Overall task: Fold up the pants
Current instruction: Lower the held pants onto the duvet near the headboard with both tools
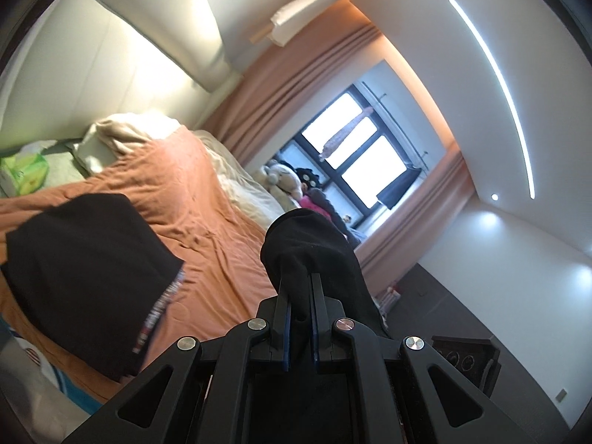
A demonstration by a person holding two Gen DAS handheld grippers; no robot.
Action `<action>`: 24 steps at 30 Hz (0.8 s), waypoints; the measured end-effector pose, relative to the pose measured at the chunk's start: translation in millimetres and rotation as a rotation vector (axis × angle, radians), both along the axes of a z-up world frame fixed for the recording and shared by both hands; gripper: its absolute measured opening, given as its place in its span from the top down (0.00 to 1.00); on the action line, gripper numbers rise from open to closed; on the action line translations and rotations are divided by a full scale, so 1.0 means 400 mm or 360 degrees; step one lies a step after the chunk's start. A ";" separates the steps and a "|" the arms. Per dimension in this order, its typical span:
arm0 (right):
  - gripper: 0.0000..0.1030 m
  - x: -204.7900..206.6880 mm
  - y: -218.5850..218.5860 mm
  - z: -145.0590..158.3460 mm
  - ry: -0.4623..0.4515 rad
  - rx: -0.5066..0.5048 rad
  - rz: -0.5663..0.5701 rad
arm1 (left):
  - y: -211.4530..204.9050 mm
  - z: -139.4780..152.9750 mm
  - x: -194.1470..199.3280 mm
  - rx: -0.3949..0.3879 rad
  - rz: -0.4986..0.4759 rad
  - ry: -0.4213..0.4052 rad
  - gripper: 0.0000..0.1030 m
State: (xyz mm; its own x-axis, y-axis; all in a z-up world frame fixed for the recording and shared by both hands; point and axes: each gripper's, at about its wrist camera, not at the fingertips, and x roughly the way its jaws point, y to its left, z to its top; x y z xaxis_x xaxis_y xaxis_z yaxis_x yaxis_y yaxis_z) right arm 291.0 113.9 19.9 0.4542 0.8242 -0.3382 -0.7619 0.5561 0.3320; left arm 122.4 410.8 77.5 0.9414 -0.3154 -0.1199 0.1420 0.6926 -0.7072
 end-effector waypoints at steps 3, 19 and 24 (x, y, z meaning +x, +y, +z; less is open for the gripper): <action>0.81 0.015 0.056 -0.012 0.0001 -0.0013 0.0052 | 0.057 -0.002 -0.019 0.0018 0.0073 0.0009 0.92; 0.81 0.109 0.298 -0.089 0.0038 -0.0033 0.0125 | 0.316 -0.065 -0.012 0.0056 0.0314 0.0116 0.93; 0.81 0.161 0.359 -0.120 0.0043 -0.0025 0.0106 | 0.385 -0.106 0.051 0.0002 0.0338 0.0124 0.94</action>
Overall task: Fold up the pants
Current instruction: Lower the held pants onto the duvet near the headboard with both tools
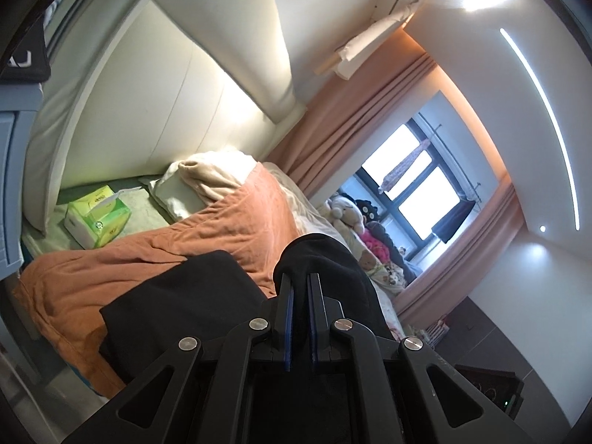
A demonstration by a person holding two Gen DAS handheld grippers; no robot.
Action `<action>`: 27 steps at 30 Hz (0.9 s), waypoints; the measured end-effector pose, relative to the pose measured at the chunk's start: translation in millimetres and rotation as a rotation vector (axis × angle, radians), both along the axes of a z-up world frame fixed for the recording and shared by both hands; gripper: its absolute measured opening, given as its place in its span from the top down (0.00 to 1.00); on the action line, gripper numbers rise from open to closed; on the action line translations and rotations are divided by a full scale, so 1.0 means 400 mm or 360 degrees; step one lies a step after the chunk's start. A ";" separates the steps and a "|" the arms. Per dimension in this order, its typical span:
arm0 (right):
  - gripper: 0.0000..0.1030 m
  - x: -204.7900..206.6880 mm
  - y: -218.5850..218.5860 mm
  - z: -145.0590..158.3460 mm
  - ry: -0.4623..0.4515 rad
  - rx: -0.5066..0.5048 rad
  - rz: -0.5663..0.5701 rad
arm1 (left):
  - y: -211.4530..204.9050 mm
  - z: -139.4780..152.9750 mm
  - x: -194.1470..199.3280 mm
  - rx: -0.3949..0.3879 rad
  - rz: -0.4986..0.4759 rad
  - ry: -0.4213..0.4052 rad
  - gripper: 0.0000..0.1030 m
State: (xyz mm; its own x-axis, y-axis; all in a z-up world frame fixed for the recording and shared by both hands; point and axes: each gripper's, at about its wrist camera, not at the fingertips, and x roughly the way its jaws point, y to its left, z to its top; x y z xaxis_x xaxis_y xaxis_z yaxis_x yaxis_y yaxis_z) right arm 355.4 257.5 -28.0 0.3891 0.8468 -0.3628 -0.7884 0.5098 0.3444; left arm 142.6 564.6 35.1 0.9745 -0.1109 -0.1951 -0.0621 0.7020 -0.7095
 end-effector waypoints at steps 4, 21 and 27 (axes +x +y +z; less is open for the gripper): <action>0.81 0.052 0.041 -0.014 0.0025 -0.0001 -0.0014 | 0.042 -0.023 0.069 -0.0004 0.0004 0.0047 0.94; 0.81 0.318 0.120 -0.060 0.0217 0.0024 -0.0126 | 0.111 -0.098 0.426 0.0044 -0.0085 0.0281 0.94; 0.81 0.362 0.093 -0.081 0.0261 0.0080 -0.0222 | 0.090 -0.119 0.516 0.0064 -0.0121 0.0337 0.94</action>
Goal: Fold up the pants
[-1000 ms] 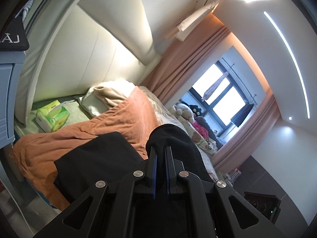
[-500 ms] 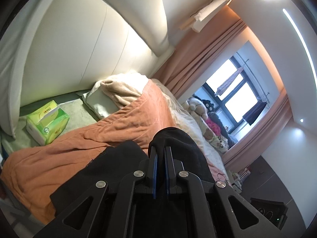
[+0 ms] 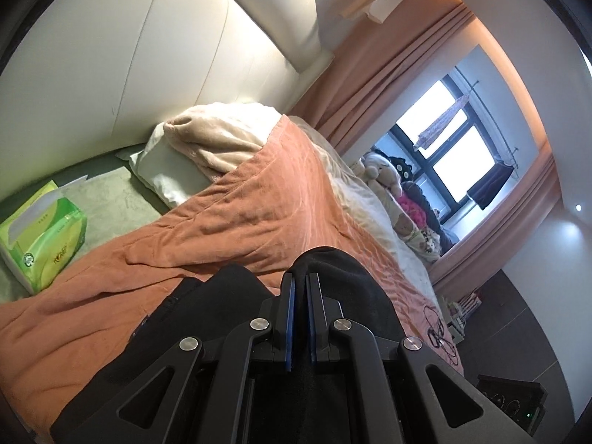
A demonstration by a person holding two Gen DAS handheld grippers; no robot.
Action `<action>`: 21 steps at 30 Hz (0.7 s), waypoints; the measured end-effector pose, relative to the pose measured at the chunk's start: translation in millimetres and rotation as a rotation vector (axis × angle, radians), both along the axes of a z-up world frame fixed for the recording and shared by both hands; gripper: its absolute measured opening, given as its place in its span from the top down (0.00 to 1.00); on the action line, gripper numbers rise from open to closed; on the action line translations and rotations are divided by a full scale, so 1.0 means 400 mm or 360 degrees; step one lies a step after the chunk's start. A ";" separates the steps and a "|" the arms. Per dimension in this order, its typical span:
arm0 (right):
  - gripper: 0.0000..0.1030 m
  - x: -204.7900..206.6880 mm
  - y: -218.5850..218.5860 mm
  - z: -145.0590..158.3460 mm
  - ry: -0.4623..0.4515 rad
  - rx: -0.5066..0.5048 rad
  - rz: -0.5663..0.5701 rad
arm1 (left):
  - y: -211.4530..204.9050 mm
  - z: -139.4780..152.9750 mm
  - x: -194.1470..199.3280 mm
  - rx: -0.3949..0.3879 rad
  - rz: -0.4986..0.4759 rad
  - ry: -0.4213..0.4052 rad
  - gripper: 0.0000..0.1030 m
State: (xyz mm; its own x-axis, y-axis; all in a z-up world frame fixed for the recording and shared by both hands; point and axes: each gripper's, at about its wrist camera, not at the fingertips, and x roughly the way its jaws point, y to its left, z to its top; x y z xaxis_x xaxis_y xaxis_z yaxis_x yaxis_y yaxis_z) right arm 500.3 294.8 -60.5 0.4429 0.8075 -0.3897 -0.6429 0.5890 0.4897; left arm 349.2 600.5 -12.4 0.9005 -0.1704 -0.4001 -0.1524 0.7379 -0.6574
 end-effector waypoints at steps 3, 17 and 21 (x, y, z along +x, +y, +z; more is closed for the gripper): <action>0.79 0.015 -0.022 -0.019 0.0024 -0.0018 -0.0063 | -0.020 -0.009 0.052 0.0085 0.0013 0.0082 0.94; 0.24 0.169 -0.139 -0.124 0.0742 0.0342 0.0131 | -0.070 -0.031 -0.066 0.0231 0.0170 0.0305 0.47; 0.24 0.180 -0.131 -0.149 0.0894 0.0360 0.0154 | -0.112 -0.039 -0.092 0.0222 0.0149 0.0302 0.47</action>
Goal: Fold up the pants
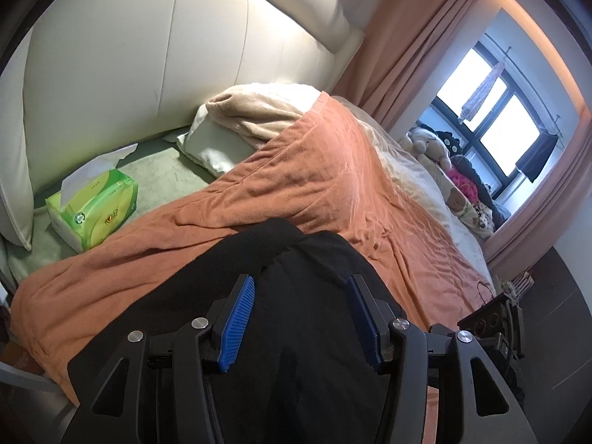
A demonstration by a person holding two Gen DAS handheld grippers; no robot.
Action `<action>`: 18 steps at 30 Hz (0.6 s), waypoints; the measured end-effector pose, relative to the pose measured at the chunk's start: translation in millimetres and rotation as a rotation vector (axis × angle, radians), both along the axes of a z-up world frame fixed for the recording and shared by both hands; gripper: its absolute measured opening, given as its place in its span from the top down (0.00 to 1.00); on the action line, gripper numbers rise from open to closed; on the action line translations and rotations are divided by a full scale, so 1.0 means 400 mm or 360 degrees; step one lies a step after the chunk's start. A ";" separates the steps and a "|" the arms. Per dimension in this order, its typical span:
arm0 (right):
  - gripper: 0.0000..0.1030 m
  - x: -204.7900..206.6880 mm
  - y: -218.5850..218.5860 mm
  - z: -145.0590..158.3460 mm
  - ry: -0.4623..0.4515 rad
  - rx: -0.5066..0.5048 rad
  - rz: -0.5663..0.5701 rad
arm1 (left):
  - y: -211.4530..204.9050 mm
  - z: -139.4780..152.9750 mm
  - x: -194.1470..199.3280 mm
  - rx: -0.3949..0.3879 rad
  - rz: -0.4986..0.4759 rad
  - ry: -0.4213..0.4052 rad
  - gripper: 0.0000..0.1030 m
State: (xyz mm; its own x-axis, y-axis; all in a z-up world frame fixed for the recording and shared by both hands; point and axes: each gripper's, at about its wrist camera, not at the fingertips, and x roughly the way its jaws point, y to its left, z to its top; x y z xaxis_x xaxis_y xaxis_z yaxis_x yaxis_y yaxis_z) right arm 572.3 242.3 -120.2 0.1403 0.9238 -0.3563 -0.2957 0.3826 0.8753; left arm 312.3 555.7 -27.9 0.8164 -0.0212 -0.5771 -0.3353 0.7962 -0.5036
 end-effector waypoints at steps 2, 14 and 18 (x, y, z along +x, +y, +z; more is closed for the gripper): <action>0.24 -0.002 -0.006 -0.001 0.0056 0.0060 0.0018 | -0.017 -0.005 -0.009 -0.0015 -0.0011 0.0011 0.47; 0.39 0.101 0.080 -0.033 0.0219 0.0040 0.0078 | -0.140 -0.033 -0.015 -0.0058 -0.0107 0.0074 0.68; 0.86 0.132 0.068 0.004 0.0066 -0.0109 0.0005 | -0.178 -0.057 0.007 -0.0030 -0.0152 0.0158 0.76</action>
State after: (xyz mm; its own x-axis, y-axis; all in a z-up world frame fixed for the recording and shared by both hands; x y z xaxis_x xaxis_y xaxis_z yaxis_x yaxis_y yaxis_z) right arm 624.9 269.4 -118.6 0.1212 0.8976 -0.4239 -0.2613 0.4408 0.8587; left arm 315.1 484.3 -50.5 0.7492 -0.1078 -0.6535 -0.3073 0.8175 -0.4871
